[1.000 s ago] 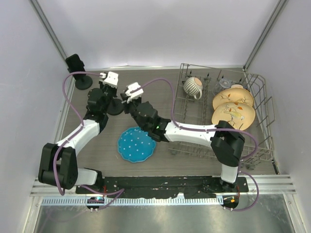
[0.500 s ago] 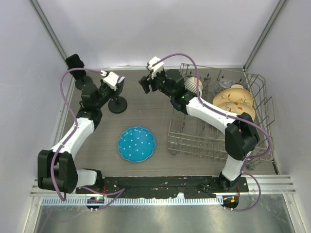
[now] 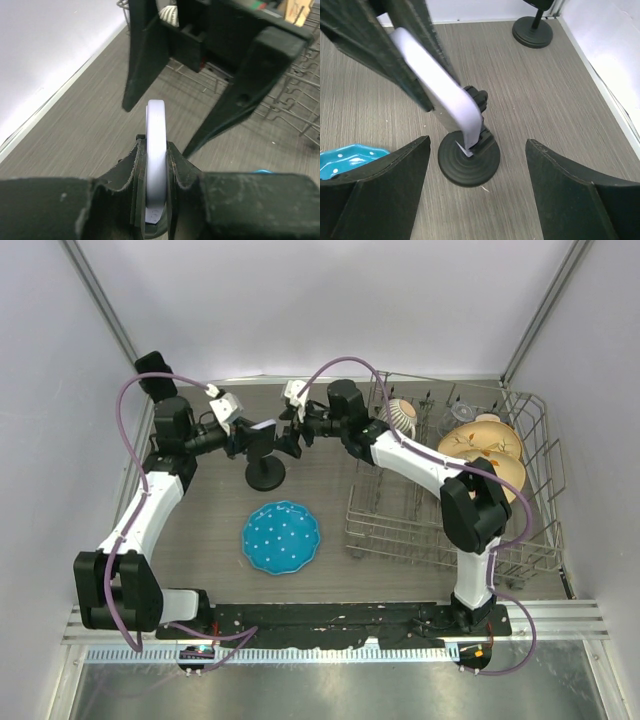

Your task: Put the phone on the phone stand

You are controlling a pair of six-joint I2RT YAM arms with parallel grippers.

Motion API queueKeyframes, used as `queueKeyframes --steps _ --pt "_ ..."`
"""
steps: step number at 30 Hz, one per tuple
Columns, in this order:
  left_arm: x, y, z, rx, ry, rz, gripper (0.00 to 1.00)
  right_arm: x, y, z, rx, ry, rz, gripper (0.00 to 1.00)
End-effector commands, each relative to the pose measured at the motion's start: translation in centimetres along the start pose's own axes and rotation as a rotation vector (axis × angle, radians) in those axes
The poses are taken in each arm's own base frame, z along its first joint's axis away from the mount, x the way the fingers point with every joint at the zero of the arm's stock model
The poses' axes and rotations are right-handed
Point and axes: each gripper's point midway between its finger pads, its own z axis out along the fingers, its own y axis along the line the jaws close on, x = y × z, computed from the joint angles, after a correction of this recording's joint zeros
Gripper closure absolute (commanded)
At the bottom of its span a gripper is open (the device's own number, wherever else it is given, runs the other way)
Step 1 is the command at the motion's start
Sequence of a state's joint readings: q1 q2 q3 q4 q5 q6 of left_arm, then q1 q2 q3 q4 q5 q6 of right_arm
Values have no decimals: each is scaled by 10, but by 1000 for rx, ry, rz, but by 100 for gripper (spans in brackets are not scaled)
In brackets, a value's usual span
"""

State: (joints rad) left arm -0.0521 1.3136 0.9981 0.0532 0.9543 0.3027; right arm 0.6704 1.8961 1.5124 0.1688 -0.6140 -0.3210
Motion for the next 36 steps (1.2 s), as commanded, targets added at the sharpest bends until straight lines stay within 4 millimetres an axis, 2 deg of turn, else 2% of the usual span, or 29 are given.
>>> queueKeyframes --steps 1,4,9,11,14,15,17,18,19,21,22,23,25,28,29,31,34,35,36 --pt "-10 -30 -6 142 -27 -14 100 -35 6 7 -106 -82 -65 20" --pt "-8 -33 -5 168 -32 -20 100 -31 17 12 -199 -77 -37 32" --pt "-10 -36 -2 207 -41 -46 100 -27 27 22 -250 -71 -18 53" --pt "-12 -36 -2 208 -47 -40 100 -24 28 24 -255 -66 -15 56" --pt "-15 -37 -2 208 -57 -44 100 -19 29 26 -259 -58 -6 69" --pt "-17 -35 -2 205 -68 -34 100 -21 30 26 -267 -64 -6 77" --pt "-21 -28 0 170 -78 -55 99 -25 30 28 -258 -71 16 88" --pt "-22 -27 1 158 -78 -74 93 -28 23 30 -226 -83 15 99" --pt "-21 -26 1 148 -76 -97 74 -26 21 32 -210 -78 28 99" --pt "-19 -18 1 83 -86 -117 59 -26 6 34 -133 -74 47 99" --pt "-26 -15 1 55 -113 -115 9 -24 0 33 -112 -73 63 99" --pt "-17 -10 0 5 -106 -132 1 -23 -4 32 -104 -75 74 99" --pt "-26 -7 -5 -42 -132 -102 0 -24 -22 25 -68 -96 132 99" --pt "-27 5 -14 -141 -134 -89 0 -25 -29 18 -69 -104 158 99" --pt "-24 12 -18 -174 -132 -98 0 -23 -35 14 -67 -103 164 99" --pt "-19 24 -22 -226 -132 -128 1 -20 -33 11 -97 -104 178 99" --pt "-6 34 -26 -228 -97 -167 14 -12 -40 6 -103 -101 191 99" --pt "1 39 -26 -232 -85 -181 15 -13 -41 5 -106 -103 192 99" --pt "6 40 -26 -230 -79 -184 11 -9 -45 4 -102 -100 201 99"
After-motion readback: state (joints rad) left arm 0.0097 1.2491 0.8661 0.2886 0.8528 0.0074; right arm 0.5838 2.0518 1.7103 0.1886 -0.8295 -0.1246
